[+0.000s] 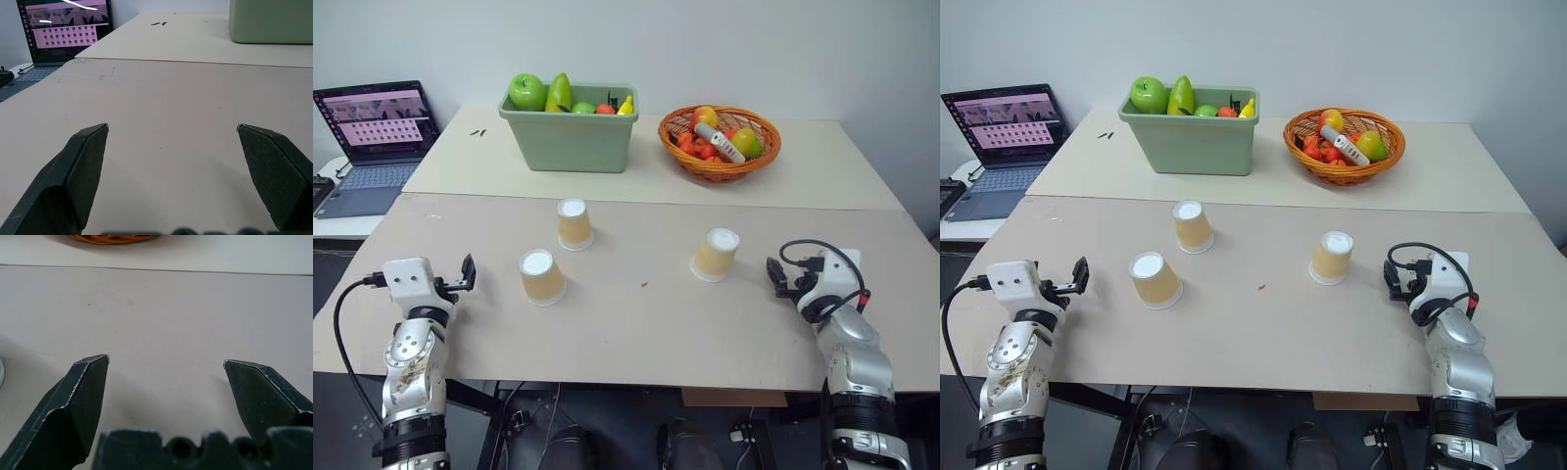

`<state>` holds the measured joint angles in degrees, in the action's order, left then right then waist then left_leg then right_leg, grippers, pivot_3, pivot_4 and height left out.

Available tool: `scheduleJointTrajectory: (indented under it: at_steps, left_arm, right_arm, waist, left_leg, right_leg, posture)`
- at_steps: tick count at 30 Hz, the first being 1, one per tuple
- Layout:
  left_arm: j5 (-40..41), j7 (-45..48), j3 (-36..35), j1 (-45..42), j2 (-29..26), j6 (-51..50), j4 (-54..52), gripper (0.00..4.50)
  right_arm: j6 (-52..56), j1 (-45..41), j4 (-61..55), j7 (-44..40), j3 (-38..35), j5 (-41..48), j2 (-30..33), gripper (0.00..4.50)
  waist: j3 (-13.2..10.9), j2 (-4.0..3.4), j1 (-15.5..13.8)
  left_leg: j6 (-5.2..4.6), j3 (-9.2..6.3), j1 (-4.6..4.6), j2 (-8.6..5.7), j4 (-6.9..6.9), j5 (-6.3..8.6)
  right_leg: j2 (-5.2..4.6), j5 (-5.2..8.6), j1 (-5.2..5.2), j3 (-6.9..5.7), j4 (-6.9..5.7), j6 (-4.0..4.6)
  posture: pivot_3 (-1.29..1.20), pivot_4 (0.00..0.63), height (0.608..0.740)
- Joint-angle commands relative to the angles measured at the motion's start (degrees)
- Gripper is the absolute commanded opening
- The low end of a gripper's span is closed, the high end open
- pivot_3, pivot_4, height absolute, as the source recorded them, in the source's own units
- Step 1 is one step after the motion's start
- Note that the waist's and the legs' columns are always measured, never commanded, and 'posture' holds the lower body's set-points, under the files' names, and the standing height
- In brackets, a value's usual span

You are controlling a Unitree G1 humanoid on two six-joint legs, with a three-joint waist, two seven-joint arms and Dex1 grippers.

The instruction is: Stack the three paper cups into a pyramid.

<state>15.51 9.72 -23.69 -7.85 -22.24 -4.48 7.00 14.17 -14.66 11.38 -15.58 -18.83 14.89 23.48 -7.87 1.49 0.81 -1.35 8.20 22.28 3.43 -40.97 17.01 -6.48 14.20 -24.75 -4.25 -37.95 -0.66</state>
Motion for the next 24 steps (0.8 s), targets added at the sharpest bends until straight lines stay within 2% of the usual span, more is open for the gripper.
scheduleJointTrajectory:
  at_steps: [1,4,9,15,18,19,21,24]
  left_arm:
    - [0.08,0.85,0.02,-0.89,-0.52,1.07,-1.07,4.50]
    - [0.51,1.93,0.44,-1.16,-0.77,0.44,-1.12,4.50]
    - [0.19,2.42,0.57,-1.11,-1.00,0.12,-1.16,4.50]
    - [0.14,2.48,0.74,-1.09,-0.97,-0.40,-1.67,4.50]
    - [0.20,2.80,0.88,-1.02,-1.21,-0.80,-2.11,4.50]
    - [0.30,3.07,0.85,-0.94,-1.44,-0.96,-2.32,4.50]
    - [1.13,5.14,1.12,0.12,-2.35,-1.98,-3.62,4.50]
    - [1.79,10.05,2.25,3.31,-4.21,-3.03,-6.31,4.50]
  right_arm:
    - [0.92,-2.49,-2.87,2.29,-3.13,1.55,1.20,4.40]
    - [4.28,-7.52,-6.83,3.89,-4.28,2.56,3.42,4.40]
    - [12.94,-12.83,-18.59,-2.87,-0.98,11.61,4.38,4.40]
    - [25.11,-13.06,-32.18,-15.00,4.22,26.91,7.20,4.40]
    - [29.10,-9.44,-39.58,-25.15,8.49,32.84,12.50,4.40]
    - [29.48,-8.28,-40.65,-27.78,10.51,32.32,14.81,4.40]
    - [28.23,-7.48,-40.59,-29.94,17.03,25.96,18.91,4.40]
    - [25.56,-7.77,-39.74,-30.49,24.24,18.36,21.49,4.40]
  waist:
    - [0.00,0.00,0.01]
    - [-0.03,-0.05,0.09]
    - [-0.04,-0.07,0.26]
    - [-0.04,-0.07,-0.27]
    - [-0.04,-0.07,-0.95]
    - [-0.03,-0.05,-1.08]
    - [-0.01,-0.01,-1.13]
    - [0.03,0.09,-0.88]
  left_leg:
    - [0.00,0.00,0.00,0.00,0.00,0.00]
    - [0.00,0.02,0.02,-0.02,-0.01,0.00]
    - [0.03,0.04,0.01,0.07,0.05,-0.01]
    - [-0.06,0.03,0.12,0.09,0.07,0.03]
    - [-0.19,0.00,0.20,0.04,0.05,0.11]
    - [-0.23,-0.01,0.22,0.04,0.05,0.14]
    - [-0.29,-0.03,0.23,0.04,0.05,0.17]
    - [-0.31,-0.02,0.19,0.04,0.03,0.18]
  right_leg:
    - [0.00,0.00,0.00,0.00,0.00,0.00]
    - [-0.03,0.00,-0.03,0.02,-0.03,0.00]
    - [0.08,0.00,-0.13,0.09,-0.04,0.01]
    - [0.08,0.00,-0.12,0.01,0.16,0.02]
    - [0.00,0.00,-0.09,-0.12,0.30,0.01]
    - [-0.01,0.00,-0.07,-0.18,0.36,0.01]
    - [-0.02,0.00,-0.01,-0.22,0.46,0.01]
    - [-0.05,-0.01,0.04,-0.24,0.51,-0.01]
  posture:
    - [0.00,0.150,0.708]
    - [0.00,0.150,0.708]
    - [0.00,0.150,0.708]
    - [0.00,0.150,0.708]
    - [0.00,0.150,0.708]
    - [0.00,0.150,0.708]
    - [0.00,0.150,0.708]
    - [0.00,0.150,0.708]
